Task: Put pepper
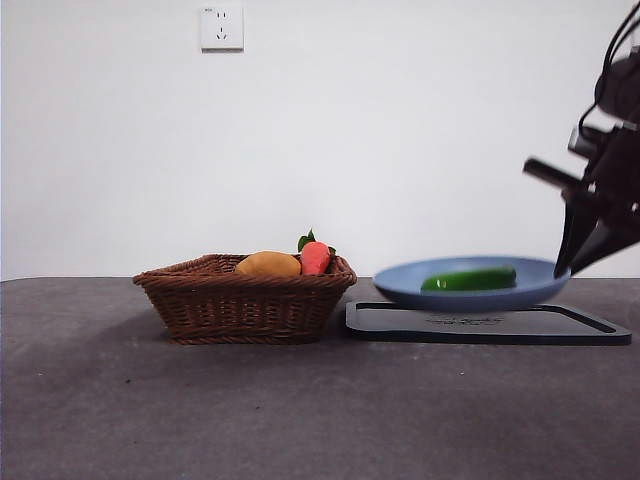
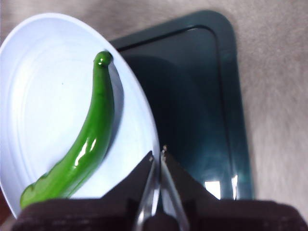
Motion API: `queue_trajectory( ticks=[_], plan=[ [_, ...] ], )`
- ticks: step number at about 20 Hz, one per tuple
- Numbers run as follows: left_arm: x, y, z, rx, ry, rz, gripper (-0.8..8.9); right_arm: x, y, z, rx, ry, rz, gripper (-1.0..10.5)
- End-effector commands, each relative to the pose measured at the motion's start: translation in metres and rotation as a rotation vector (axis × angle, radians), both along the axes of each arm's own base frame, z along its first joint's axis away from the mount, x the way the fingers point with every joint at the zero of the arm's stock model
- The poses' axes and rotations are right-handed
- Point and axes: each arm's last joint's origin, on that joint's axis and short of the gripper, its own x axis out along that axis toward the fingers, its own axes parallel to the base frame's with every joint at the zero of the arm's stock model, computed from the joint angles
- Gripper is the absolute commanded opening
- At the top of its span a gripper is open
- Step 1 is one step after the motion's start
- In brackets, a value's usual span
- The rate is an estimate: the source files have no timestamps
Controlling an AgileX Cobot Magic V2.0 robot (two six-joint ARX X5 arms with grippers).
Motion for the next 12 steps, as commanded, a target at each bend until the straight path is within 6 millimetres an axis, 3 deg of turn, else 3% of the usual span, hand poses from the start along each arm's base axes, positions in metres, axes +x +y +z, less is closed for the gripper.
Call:
queue_trajectory(
  ticks=[1,8,12],
  plan=[
    [-0.001,-0.002,0.003,-0.004,-0.005,-0.008,2.35,0.011,0.0,-0.005,0.011,-0.024,-0.004,0.0],
    [-0.001,-0.001,0.003,-0.003,-0.003,-0.008,2.35,0.015,0.0,-0.023,0.005,0.02,0.003,0.0],
    [-0.001,-0.001,0.002,0.008,0.003,-0.007,2.35,0.015,0.0,-0.023,0.001,0.015,0.011,1.7]
  ],
)
